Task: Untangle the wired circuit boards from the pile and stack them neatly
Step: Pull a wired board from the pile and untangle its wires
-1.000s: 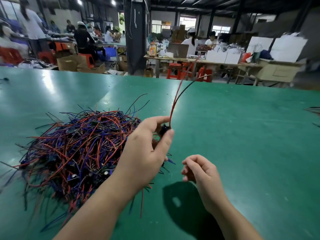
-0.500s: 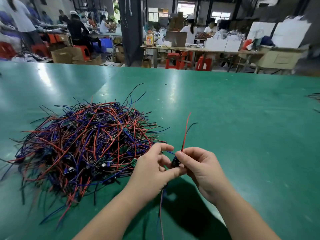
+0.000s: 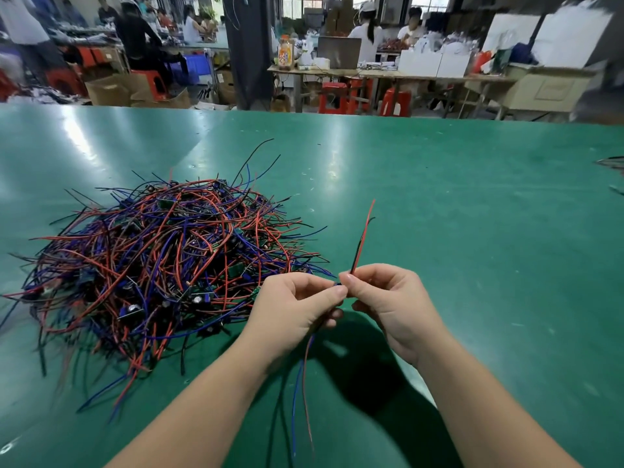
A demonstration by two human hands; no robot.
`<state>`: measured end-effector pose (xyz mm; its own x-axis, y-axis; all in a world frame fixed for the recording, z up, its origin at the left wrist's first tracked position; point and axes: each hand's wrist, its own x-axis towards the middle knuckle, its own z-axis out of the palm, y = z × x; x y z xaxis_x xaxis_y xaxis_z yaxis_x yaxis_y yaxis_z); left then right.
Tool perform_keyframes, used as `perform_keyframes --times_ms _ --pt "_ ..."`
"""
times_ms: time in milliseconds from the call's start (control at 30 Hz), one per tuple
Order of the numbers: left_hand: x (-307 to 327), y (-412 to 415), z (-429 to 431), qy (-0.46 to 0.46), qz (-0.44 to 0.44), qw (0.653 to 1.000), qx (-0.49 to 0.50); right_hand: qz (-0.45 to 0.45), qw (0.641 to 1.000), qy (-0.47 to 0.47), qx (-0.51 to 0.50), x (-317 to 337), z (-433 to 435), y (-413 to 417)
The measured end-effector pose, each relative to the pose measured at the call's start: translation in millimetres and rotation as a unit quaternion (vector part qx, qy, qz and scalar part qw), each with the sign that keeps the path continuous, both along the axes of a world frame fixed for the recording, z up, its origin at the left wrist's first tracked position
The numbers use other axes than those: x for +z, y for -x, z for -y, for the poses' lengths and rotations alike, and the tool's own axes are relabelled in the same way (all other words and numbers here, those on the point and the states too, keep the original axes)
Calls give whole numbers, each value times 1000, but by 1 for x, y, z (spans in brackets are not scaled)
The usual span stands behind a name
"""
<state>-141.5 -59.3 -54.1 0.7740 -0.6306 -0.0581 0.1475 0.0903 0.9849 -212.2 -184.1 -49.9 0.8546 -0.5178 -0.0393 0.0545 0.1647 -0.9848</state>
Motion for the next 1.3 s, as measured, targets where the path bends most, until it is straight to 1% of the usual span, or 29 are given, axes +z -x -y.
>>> perform_keyframes --times_ms 67,133,533,667,833,1100,1233,1300 --pt "3 0 -2 10 -35 999 -9 5 1000 -24 2 0 1 0" --pt "4 0 -2 7 -49 999 -15 12 999 -41 -2 0 2 0" --pt "6 0 0 -24 -39 998 -35 2 998 -40 -47 1 17 -5" --pt "6 3 -1 -34 -52 995 -72 16 991 -88 -97 4 38 -2" --pt "6 9 -3 -58 -37 989 -129 17 976 -140 -169 2 66 6" --pt "7 10 -5 -73 -24 986 -146 22 971 -98 -215 -2 69 4" --pt "8 5 -9 -87 -23 984 -153 21 970 -119 -211 -1 69 5" --pt "8 1 -13 -100 -10 979 -177 24 969 -127 -213 -1 71 4"
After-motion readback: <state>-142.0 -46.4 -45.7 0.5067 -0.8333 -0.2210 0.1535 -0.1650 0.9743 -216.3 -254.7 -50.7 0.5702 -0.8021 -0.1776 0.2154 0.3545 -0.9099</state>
